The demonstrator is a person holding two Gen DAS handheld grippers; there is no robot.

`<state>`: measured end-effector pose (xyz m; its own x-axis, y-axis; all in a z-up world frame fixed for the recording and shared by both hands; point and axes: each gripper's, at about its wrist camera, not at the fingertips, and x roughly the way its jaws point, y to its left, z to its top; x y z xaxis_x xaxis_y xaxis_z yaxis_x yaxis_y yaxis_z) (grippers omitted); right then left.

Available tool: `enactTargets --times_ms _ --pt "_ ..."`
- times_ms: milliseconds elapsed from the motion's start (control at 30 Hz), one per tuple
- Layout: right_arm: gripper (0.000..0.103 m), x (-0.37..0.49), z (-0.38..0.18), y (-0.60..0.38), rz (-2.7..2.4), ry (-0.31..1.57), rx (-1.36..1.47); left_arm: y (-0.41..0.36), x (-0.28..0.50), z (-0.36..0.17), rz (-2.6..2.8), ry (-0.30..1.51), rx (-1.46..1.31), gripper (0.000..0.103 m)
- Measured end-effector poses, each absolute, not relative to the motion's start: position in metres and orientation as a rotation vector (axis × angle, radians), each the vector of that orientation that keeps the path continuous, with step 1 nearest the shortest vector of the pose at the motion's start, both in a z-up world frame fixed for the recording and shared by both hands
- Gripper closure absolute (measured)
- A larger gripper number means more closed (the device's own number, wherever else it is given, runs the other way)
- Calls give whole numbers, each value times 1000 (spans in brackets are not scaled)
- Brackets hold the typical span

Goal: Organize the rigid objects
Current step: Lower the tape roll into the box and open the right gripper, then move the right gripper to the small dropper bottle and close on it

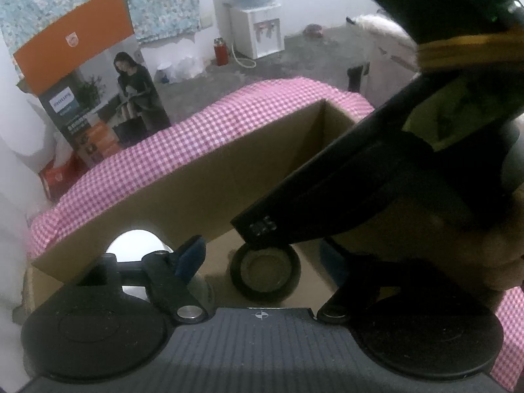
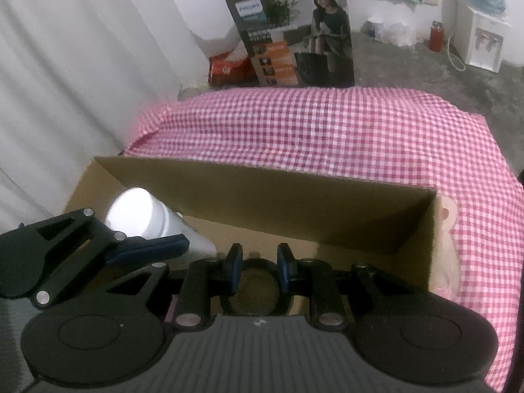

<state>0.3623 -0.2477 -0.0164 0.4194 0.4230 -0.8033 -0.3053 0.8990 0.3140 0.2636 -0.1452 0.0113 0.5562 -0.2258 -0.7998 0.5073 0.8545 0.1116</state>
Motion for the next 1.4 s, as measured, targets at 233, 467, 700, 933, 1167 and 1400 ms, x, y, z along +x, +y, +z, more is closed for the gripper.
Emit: enactTargets --times_ms 233,467,700,933,1167,1400 --pt "76 331 19 -266 443 957 193 -138 238 36 -451 816 323 15" --pt "76 275 63 -286 440 831 252 -120 200 67 -448 727 286 7" --pt "67 198 92 -301 464 712 319 -92 159 90 -438 652 242 3" --pt "60 122 89 -308 458 628 372 -63 114 92 -429 613 180 2" --pt "60 74 59 -304 436 650 438 -44 80 59 -389 672 139 2" --pt "59 59 33 -277 457 701 449 -35 66 25 -351 730 115 4"
